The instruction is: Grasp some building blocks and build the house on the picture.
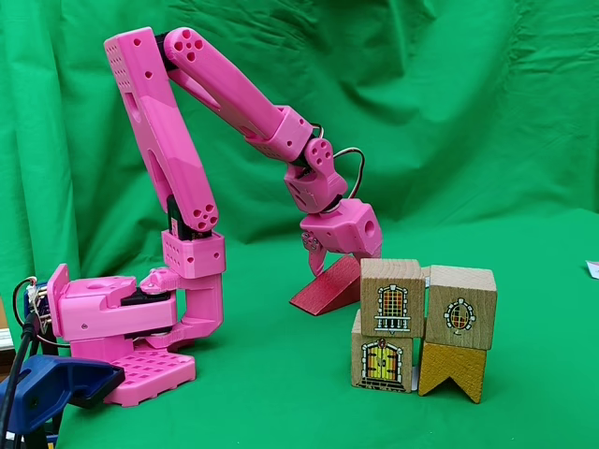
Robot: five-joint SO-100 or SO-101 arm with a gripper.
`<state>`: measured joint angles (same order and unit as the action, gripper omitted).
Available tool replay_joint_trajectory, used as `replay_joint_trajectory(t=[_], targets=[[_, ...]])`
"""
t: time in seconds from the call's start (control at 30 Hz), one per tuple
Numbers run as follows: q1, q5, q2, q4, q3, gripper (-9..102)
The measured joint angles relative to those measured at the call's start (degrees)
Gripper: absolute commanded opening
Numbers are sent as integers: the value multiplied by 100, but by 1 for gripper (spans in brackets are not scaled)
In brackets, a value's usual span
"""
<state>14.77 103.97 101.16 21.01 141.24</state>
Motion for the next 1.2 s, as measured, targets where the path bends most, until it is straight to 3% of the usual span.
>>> replay_joint_trajectory(t=[0.8,1.2], targets=[[0,0,0,0,0,43],[26,-44,0,0,0,24]])
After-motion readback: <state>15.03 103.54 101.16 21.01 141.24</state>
